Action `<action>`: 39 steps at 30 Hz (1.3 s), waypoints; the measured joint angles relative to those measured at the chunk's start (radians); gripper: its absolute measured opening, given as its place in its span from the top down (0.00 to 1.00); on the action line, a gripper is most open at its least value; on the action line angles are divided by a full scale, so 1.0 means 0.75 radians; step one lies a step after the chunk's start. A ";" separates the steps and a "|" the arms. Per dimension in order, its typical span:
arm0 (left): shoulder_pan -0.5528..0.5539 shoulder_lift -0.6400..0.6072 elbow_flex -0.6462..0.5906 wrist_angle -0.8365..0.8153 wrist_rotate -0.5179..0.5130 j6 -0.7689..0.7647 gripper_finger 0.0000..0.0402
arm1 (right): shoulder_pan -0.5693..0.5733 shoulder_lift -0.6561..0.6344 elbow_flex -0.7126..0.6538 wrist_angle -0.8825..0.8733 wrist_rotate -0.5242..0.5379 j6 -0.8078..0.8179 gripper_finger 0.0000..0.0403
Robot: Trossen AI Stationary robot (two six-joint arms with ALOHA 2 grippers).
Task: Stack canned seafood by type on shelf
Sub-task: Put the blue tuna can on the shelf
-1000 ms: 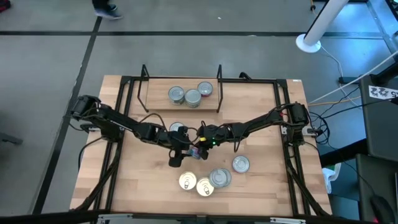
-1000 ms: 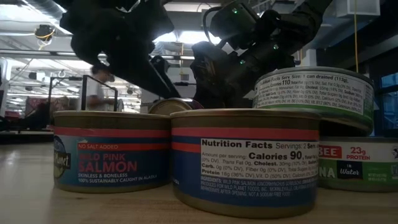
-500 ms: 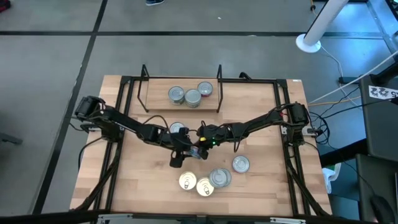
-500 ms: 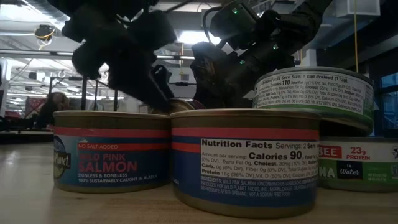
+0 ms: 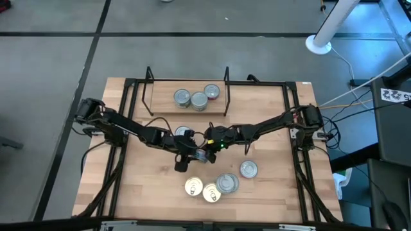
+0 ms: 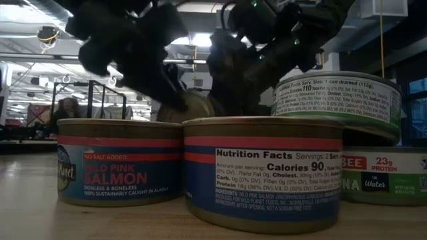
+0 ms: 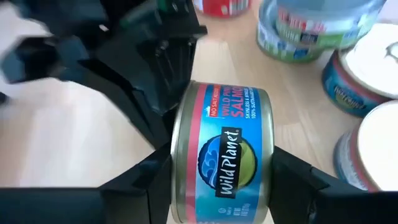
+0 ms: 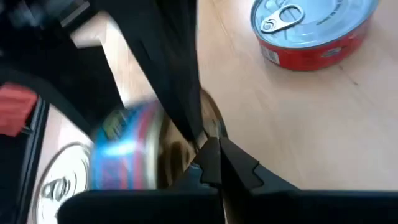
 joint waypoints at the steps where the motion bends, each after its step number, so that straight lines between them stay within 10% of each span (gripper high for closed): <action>1: 0.000 -0.025 0.003 -0.017 -0.014 0.016 0.52 | -0.002 -0.017 0.000 -0.027 0.002 -0.018 1.00; 18: 0.045 -0.416 0.069 -0.906 -0.951 0.226 0.52 | -0.009 -0.461 0.000 -0.430 0.197 -0.248 1.00; 23: 0.117 -0.410 0.060 -1.142 -1.040 0.149 0.52 | -0.005 -0.486 -0.001 -0.427 0.204 -0.262 1.00; 39: 0.386 -0.377 -0.187 -0.787 -1.181 0.206 0.51 | -0.006 -0.485 -0.001 -0.425 0.211 -0.262 1.00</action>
